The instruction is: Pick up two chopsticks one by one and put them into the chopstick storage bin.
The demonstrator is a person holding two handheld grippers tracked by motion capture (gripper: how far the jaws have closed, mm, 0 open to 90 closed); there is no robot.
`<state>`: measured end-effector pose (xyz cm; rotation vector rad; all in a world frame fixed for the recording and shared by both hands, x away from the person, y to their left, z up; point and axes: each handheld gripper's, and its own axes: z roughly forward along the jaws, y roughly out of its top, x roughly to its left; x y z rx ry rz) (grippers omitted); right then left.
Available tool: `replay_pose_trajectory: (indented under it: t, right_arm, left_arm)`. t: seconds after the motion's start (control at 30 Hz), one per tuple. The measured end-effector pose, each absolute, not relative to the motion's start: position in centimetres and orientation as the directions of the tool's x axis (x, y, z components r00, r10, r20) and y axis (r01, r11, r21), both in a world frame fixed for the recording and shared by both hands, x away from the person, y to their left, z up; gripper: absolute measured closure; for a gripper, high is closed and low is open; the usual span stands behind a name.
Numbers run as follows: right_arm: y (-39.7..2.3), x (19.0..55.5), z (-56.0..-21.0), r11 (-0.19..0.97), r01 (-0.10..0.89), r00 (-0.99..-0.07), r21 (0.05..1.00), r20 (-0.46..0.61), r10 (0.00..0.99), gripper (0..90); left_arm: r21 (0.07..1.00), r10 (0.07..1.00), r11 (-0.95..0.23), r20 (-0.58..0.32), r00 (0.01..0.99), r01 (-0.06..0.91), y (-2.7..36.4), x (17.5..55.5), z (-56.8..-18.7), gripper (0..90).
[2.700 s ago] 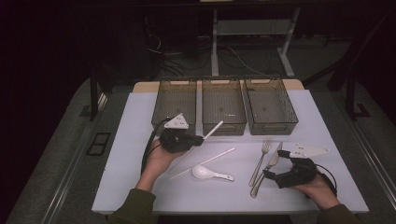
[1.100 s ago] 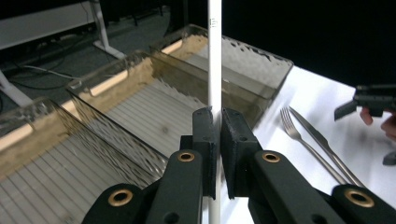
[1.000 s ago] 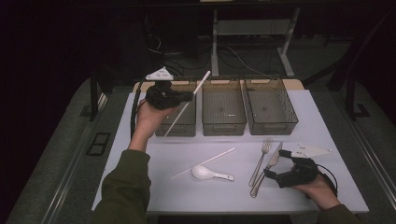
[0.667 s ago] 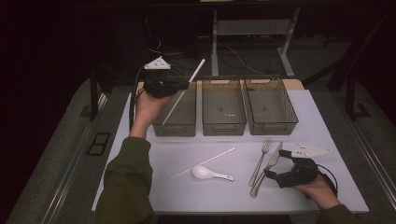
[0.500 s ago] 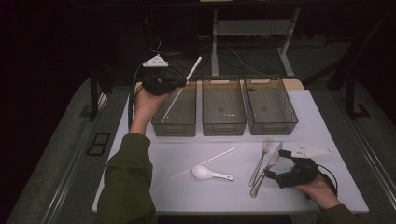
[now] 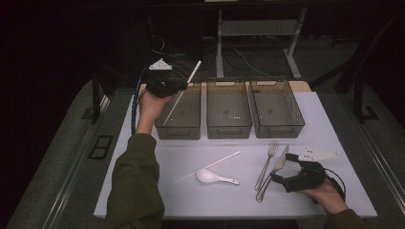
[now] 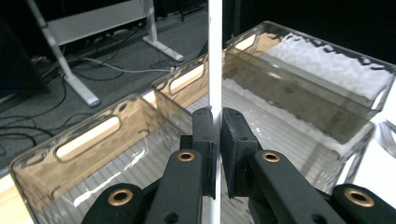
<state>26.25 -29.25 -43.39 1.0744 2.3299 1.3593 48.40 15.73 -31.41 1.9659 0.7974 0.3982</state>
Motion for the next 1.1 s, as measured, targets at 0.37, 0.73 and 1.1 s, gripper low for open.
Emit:
replay_pose_trajectory:
  t: [0.37,0.73,1.1]
  right_arm:
    - [-29.3,26.2,-43.4,0.298,0.478,-0.701,0.826,0.154,0.697,0.8]
    - [-29.3,26.2,-43.4,0.295,0.478,-0.698,0.827,0.154,0.699,0.8]
    - [-29.4,26.1,-43.4,0.295,0.478,-0.699,0.827,0.155,0.698,0.8]
  left_arm:
    - [0.830,0.724,-0.346,-0.061,0.687,0.438,16.9,48.8,-34.3,83.8]
    - [0.811,0.749,-0.336,-0.079,0.658,0.479,17.2,48.9,-36.1,83.8]
    - [0.769,0.779,-0.366,-0.056,0.625,0.524,16.6,49.6,-37.3,83.7]
